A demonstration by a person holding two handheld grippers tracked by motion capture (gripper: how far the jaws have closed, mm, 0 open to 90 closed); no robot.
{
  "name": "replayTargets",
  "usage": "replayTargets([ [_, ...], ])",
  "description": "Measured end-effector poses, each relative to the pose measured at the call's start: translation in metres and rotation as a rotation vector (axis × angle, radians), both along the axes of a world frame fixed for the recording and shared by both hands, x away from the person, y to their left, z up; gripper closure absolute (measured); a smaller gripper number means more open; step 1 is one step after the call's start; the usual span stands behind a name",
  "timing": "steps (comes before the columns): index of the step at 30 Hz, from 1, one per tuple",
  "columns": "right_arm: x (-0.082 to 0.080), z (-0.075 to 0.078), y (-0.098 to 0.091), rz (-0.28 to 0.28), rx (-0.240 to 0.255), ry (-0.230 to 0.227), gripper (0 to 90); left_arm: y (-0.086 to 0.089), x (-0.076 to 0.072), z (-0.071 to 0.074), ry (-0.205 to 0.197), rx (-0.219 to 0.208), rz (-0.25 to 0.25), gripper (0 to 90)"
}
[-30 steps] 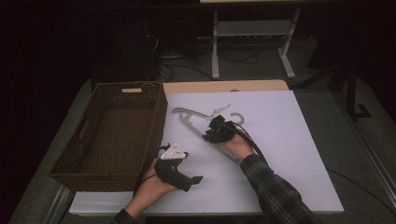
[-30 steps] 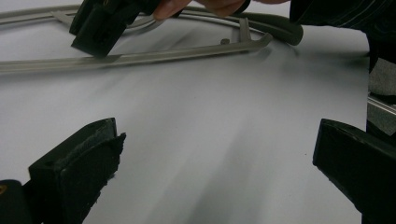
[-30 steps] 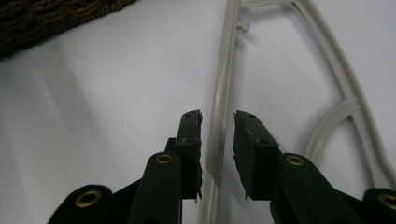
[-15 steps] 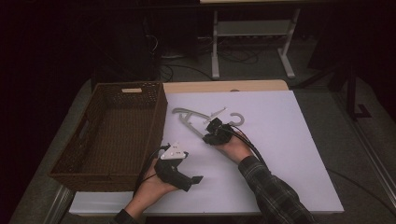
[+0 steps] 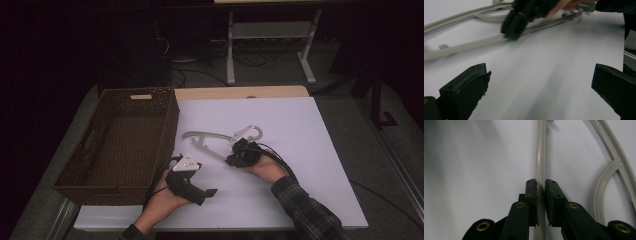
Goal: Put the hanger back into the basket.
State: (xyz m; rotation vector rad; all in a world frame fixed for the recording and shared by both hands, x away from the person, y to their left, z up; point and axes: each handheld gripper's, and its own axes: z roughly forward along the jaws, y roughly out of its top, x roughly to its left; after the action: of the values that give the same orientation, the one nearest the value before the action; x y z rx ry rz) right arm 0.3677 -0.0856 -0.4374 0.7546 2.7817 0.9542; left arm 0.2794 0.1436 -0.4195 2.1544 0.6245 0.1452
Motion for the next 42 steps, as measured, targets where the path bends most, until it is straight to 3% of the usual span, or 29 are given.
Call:
replayTargets([
  [6, -0.029, 0.002, -0.018, 0.096, -0.015, -0.013, 80.1, -0.001, 0.000, -0.001, 0.000, 0.010, -0.002, 0.0],
  [11, -0.053, 0.004, -0.029, 0.171, -0.034, 0.002, 80.0, -0.001, 0.000, -0.001, -0.001, 0.011, -0.005, 0.0],
  [15, -0.062, 0.003, -0.032, 0.183, -0.022, 0.012, 78.1, -0.001, 0.000, -0.001, -0.001, 0.012, -0.005, 0.0],
  [17, -0.063, 0.007, -0.035, 0.173, -0.001, 0.001, 72.9, -0.001, 0.000, -0.001, -0.005, 0.012, -0.004, 0.0],
  [21, -0.066, 0.020, -0.052, 0.115, 0.061, -0.028, 68.6, -0.001, -0.001, -0.001, -0.011, 0.017, -0.005, 0.0],
  [24, -0.069, 0.026, -0.076, 0.024, 0.087, -0.049, 73.7, -0.001, -0.001, -0.001, -0.015, 0.018, -0.010, 0.0],
  [30, -0.077, 0.032, -0.134, -0.185, 0.092, -0.070, 89.1, -0.002, -0.003, -0.003, -0.018, 0.025, -0.014, 0.0],
  [34, -0.087, 0.032, -0.170, -0.301, 0.092, -0.072, 89.5, -0.001, -0.003, -0.003, -0.018, 0.027, -0.012, 0.0],
  [38, -0.098, 0.029, -0.188, -0.345, 0.077, -0.057, 89.5, -0.001, -0.003, -0.003, -0.019, 0.028, -0.011, 0.0],
  [42, -0.100, 0.022, -0.187, -0.348, 0.037, -0.031, 89.6, -0.002, -0.003, -0.004, -0.017, 0.029, -0.011, 0.0],
])
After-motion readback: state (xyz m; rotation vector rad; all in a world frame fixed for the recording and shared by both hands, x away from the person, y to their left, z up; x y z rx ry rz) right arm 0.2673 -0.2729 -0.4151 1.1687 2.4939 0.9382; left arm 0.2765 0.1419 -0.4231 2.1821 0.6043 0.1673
